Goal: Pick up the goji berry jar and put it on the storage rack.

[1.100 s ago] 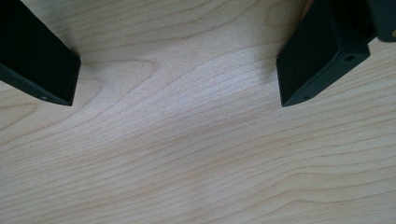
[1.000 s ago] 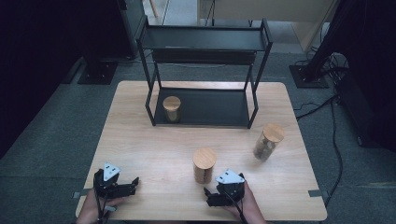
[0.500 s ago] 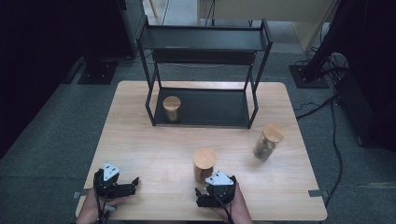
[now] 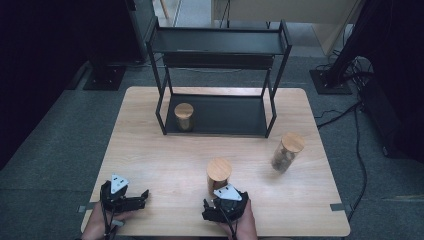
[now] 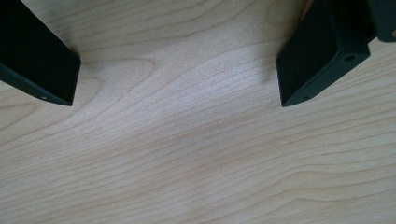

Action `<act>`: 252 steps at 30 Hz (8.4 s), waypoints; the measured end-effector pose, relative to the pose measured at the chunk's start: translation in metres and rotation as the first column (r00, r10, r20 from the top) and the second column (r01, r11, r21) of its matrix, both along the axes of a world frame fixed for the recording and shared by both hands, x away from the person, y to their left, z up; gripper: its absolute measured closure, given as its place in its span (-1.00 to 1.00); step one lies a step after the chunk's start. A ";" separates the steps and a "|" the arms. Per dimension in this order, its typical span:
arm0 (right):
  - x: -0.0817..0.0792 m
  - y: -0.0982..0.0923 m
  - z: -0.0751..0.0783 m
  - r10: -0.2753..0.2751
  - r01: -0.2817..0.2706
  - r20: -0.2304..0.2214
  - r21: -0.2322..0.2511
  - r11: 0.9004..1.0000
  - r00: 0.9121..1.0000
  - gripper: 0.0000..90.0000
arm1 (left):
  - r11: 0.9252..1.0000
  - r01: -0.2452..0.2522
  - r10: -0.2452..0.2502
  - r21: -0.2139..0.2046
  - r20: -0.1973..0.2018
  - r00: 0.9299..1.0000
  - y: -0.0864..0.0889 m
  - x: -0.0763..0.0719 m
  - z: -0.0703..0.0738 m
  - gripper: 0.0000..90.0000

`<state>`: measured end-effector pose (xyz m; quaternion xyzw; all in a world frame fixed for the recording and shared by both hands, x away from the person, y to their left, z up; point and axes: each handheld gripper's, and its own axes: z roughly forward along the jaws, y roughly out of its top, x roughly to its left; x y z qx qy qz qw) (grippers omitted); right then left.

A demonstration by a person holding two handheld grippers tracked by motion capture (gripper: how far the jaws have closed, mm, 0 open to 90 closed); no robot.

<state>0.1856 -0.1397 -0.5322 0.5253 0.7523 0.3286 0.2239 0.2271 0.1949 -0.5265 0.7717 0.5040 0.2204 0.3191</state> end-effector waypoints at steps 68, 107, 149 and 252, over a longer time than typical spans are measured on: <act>0.003 0.002 0.061 -0.032 0.030 0.064 0.032 0.999 0.997 -0.82 | 1.000 0.001 -0.001 -0.002 0.001 1.000 0.000 0.000 0.000 -1.00; 0.023 0.004 0.088 -0.039 0.034 0.086 0.057 0.998 0.996 -0.46 | 1.000 0.003 -0.003 -0.002 0.002 1.000 0.000 0.001 0.000 -1.00; 0.075 -0.004 0.090 -0.041 0.037 0.095 0.043 0.998 0.995 -0.45 | 1.000 0.003 -0.003 -0.003 0.003 1.000 0.000 0.001 0.000 -1.00; 0.191 -0.014 0.115 -0.023 0.021 0.117 0.018 1.000 0.993 -0.45 | 1.000 0.006 -0.006 0.001 -0.001 1.000 0.000 0.001 0.000 -1.00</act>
